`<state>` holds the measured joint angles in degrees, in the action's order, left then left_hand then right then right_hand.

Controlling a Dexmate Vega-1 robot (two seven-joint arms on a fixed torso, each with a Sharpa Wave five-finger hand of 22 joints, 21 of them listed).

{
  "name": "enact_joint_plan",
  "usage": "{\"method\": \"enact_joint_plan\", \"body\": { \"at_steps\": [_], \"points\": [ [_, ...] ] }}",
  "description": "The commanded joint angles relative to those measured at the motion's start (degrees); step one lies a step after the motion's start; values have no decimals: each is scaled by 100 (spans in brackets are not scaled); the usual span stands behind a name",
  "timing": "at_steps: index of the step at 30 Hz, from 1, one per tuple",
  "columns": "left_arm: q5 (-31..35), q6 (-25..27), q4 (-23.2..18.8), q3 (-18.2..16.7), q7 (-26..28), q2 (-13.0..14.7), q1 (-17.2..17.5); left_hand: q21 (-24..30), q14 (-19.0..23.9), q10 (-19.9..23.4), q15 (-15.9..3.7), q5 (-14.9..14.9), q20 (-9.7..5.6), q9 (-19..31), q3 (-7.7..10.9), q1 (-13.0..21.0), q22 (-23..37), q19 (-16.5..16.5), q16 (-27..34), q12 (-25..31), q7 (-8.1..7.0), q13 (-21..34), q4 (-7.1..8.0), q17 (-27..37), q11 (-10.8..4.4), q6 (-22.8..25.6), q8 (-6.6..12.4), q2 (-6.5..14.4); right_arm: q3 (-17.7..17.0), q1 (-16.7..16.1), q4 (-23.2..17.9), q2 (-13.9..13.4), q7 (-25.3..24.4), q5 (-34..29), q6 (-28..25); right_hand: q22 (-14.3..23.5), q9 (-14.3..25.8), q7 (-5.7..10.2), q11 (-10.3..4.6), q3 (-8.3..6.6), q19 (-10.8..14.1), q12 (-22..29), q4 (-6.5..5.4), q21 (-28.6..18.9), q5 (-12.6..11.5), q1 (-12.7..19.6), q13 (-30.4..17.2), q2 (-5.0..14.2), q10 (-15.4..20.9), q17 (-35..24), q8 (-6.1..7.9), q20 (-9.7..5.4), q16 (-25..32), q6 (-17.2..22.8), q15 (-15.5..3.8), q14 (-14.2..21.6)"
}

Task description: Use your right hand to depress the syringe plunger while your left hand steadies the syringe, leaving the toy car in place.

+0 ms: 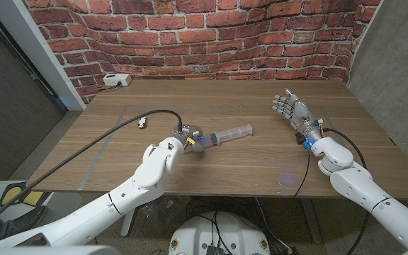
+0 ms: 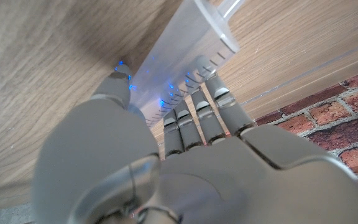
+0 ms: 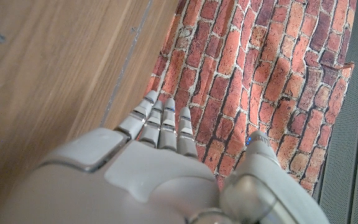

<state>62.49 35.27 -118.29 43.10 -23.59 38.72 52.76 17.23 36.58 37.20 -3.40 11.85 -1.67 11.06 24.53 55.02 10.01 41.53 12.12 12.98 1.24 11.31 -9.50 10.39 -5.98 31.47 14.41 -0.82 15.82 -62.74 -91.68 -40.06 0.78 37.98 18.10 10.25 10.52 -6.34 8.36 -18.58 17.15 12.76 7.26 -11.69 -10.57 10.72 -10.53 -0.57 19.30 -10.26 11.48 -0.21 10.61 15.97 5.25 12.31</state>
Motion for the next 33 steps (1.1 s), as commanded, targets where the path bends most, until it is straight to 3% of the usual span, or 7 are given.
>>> {"method": "enact_joint_plan", "body": {
  "at_steps": [1,8,14,18,27,31,33],
  "points": [
    [-279,88,28,78,149,-26,-95,26,124,102,-221,-19,-6,25,222,404,14,93,14,-1,59,27,-29,14,11,143,12,243,-44,-25,-21,-26,34,47,30,34,33,11,-5,11,65,0,18,-32,15,58,-29,11,53,-27,-11,-3,11,42,-10,40],
    [-367,199,24,114,267,-57,-127,79,506,508,-290,57,-56,39,593,1018,13,407,30,49,77,33,-44,14,14,468,30,553,-39,8,42,2,89,67,73,34,33,9,11,14,66,0,18,-31,15,56,-29,10,56,-27,-11,-1,11,47,-10,41],
    [-443,370,2,114,374,-107,-129,197,1007,937,-434,64,-159,47,782,1264,19,785,86,118,104,33,-16,5,-37,920,114,662,-29,44,115,46,114,86,100,35,33,14,15,16,67,1,16,-29,15,55,-30,12,60,-28,-13,4,13,46,-13,49],
    [-425,502,-19,171,269,-111,-202,288,1394,1351,-491,19,-216,54,875,1299,17,1071,85,170,75,39,42,-2,-90,1338,181,664,-10,75,160,64,136,69,120,35,33,11,9,17,67,0,16,-29,14,54,-30,13,60,-28,-14,7,14,46,-9,52],
    [-480,663,-39,130,743,-150,-134,358,1666,1513,-567,7,-225,58,983,1384,17,1275,91,159,111,47,33,0,-96,1539,192,710,13,146,210,105,128,50,121,35,33,12,11,21,76,-3,15,-29,15,51,-30,14,58,-28,-15,4,13,49,-14,54],
    [-463,779,-58,174,599,-130,-218,350,1773,1636,-536,-2,-204,65,1042,1405,16,1270,83,180,106,78,58,10,-113,1762,244,762,27,181,230,131,115,37,123,35,33,12,14,21,75,-3,15,-28,14,52,-30,14,61,-28,-16,2,13,47,-14,55],
    [-489,791,-59,178,595,-113,-239,349,1820,1614,-538,-8,-201,68,1063,1408,15,1278,81,169,107,103,67,13,-41,1858,267,776,31,193,234,133,109,19,130,35,33,13,14,21,77,-3,16,-29,14,53,-30,15,61,-28,-17,1,12,47,-15,54]
  ]
}}
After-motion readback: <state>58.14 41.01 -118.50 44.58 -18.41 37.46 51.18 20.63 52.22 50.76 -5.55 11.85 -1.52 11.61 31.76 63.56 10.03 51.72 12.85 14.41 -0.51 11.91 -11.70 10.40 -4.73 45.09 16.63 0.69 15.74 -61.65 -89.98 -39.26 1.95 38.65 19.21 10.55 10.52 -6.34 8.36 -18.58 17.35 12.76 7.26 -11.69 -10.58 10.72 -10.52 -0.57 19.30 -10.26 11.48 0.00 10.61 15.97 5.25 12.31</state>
